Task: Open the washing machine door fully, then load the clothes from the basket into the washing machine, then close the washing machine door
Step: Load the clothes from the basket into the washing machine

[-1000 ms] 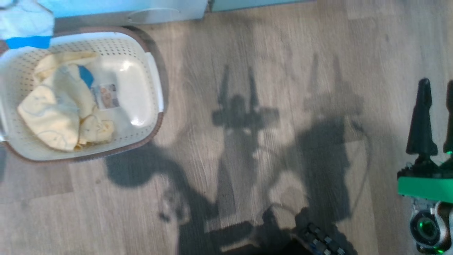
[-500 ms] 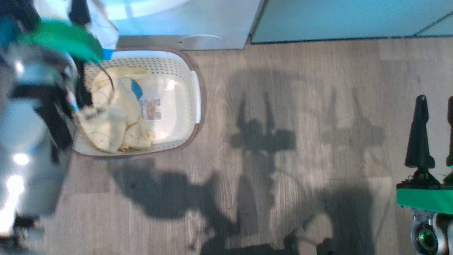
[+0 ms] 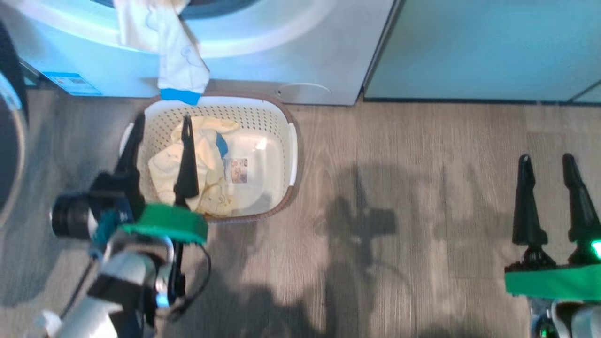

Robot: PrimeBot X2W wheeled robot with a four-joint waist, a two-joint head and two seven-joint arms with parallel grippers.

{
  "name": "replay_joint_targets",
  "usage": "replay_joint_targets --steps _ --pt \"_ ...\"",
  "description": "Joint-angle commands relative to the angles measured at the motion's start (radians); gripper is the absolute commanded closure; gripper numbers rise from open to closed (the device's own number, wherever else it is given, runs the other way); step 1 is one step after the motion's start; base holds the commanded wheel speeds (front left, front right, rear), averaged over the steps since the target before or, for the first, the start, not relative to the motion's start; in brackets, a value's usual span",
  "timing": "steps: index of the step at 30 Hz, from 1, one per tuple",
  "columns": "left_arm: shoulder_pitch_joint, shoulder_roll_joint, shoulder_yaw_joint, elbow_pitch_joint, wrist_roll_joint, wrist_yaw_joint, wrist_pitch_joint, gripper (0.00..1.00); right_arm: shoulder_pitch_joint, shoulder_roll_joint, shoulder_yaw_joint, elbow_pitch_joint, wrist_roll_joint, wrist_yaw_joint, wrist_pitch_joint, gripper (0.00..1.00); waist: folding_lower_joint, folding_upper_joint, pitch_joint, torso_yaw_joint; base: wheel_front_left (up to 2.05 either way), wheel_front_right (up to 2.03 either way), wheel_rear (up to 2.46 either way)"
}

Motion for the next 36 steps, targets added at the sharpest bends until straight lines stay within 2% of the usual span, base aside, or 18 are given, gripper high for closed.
replay_joint_targets --steps 1,5,16,36 --pt "0.018 0.017 0.025 -0.045 0.017 0.013 0.000 0.00 0.024 -0.014 0.020 -0.023 -0.011 -0.003 -0.006 0.00 0.0001 -0.0001 -0.032 0.020 0.00 0.00 0.00" --pt "0.097 0.013 0.023 -0.058 0.012 0.030 -0.004 0.00 0.056 -0.017 0.024 -0.017 -0.019 -0.003 -0.006 0.00 0.0001 -0.0001 -0.069 0.035 0.00 0.00 0.00" --pt "0.200 0.004 0.000 -0.052 0.006 0.042 -0.025 0.00 0.099 -0.018 0.036 -0.004 -0.029 -0.003 -0.006 0.00 0.0001 -0.0001 -0.143 0.051 0.00 0.00 0.00" --pt "0.191 0.001 -0.010 -0.016 -0.009 0.044 -0.023 0.00 0.108 -0.017 0.044 0.001 -0.026 -0.003 -0.006 0.00 0.0001 -0.0001 -0.151 0.038 0.00 0.00 0.00"
